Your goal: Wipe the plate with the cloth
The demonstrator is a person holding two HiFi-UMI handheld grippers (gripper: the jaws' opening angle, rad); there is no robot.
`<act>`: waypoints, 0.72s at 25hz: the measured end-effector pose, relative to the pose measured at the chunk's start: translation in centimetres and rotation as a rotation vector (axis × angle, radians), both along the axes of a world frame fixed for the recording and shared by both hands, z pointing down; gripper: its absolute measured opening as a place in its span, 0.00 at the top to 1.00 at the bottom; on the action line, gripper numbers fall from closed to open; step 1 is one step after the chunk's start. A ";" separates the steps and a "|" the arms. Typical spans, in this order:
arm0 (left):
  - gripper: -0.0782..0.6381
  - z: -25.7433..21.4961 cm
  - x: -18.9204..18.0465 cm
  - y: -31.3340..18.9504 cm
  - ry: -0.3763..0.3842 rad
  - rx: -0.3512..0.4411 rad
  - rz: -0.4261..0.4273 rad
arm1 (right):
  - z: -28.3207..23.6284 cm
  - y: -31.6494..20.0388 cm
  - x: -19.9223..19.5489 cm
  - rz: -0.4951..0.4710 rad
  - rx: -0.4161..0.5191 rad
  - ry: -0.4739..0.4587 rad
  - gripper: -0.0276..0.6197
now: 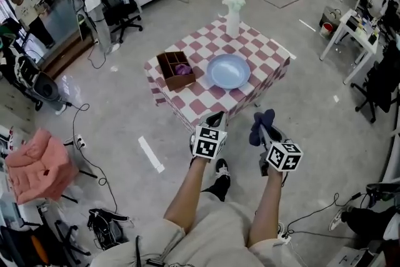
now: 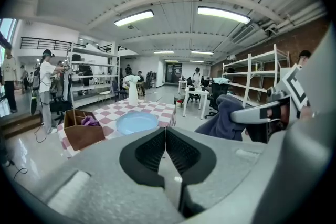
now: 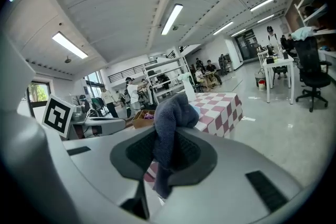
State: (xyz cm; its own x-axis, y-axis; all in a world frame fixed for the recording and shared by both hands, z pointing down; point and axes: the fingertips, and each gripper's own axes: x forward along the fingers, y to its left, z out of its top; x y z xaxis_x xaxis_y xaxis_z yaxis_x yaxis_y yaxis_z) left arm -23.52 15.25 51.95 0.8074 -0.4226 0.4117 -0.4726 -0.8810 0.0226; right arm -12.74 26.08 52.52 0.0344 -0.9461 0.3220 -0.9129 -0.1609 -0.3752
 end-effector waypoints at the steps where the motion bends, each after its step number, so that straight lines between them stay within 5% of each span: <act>1: 0.88 0.0 0.6 -0.6 -0.001 0.000 -0.002 | 0.0 -0.7 0.7 -0.005 -0.003 0.001 0.84; 18: 0.87 2.0 6.9 -10.4 -0.016 -0.077 -0.122 | 0.8 -13.3 7.0 -0.163 -0.044 -0.017 0.84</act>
State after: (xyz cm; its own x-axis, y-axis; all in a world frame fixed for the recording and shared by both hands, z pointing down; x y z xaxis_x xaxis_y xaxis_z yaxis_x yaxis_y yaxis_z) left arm -16.57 4.82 53.92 0.7450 -0.4840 0.4591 -0.5771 -0.8128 0.0797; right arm -5.73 12.82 53.35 -0.1241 -0.9239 0.3621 -0.9218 -0.0277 -0.3867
